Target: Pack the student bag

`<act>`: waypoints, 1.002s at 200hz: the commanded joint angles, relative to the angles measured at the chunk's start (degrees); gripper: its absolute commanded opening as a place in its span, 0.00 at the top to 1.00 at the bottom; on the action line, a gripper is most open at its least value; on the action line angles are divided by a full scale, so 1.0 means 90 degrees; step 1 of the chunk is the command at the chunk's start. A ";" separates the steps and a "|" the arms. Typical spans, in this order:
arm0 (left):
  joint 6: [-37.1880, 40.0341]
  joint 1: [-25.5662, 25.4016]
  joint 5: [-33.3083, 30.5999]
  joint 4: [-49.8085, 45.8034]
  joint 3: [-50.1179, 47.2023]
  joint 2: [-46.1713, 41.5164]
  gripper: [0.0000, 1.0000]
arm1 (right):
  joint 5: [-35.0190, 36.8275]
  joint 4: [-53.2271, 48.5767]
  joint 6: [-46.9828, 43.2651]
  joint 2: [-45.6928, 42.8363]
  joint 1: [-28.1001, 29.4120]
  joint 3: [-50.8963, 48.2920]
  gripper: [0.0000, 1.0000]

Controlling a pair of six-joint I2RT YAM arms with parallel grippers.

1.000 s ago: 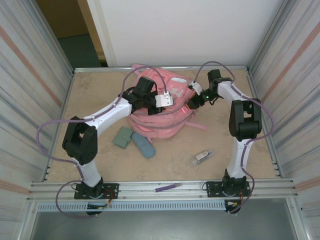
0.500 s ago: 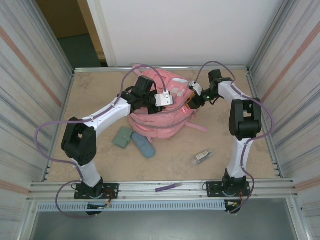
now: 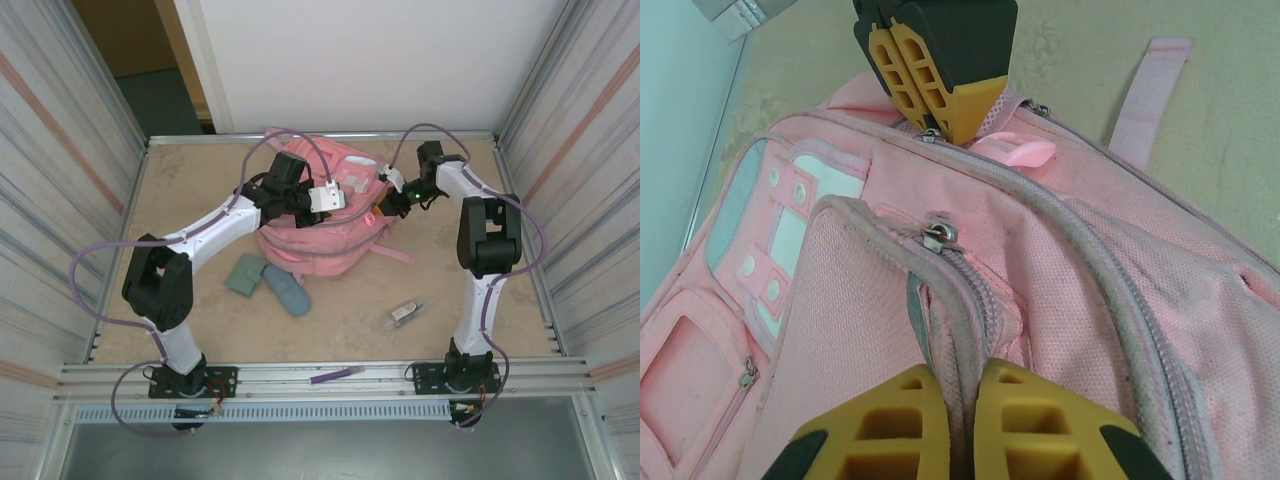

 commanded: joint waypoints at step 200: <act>-0.1640 0.0036 -0.0175 0.0968 0.1108 0.0838 1.00 | 0.1053 -0.0509 0.0295 -0.1649 0.1310 -0.0696 0.99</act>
